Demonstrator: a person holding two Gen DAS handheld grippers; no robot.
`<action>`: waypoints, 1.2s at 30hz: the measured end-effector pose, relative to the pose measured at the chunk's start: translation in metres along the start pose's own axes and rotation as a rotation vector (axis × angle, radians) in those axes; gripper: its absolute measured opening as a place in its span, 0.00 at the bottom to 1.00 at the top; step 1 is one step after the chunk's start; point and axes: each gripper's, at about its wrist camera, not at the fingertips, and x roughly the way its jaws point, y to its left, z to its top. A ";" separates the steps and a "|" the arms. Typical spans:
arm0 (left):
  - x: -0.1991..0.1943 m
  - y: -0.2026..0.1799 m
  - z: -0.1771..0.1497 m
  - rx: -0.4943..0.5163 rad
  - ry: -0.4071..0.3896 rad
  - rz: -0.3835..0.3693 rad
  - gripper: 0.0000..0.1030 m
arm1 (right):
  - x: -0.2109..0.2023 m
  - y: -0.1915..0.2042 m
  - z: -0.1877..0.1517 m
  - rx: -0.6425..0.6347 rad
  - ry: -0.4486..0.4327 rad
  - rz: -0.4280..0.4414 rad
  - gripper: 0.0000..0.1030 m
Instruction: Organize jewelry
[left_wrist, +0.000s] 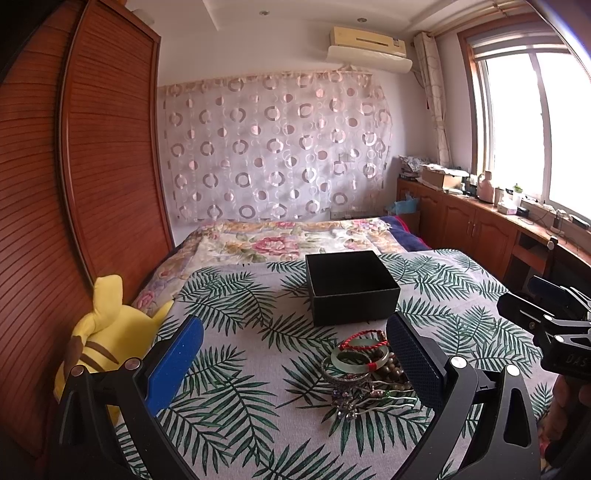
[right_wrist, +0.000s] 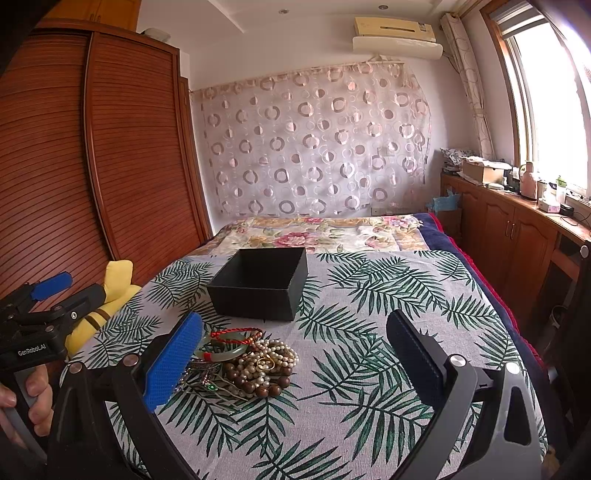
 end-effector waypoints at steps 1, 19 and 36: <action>0.000 0.000 0.000 0.000 0.000 0.000 0.93 | 0.000 0.000 0.000 0.000 0.000 0.000 0.98; 0.014 -0.008 -0.006 0.000 0.058 -0.034 0.93 | 0.013 0.007 -0.012 -0.001 0.029 0.015 0.98; 0.061 0.002 -0.038 0.007 0.200 -0.125 0.93 | 0.062 -0.006 -0.024 -0.093 0.185 0.156 0.54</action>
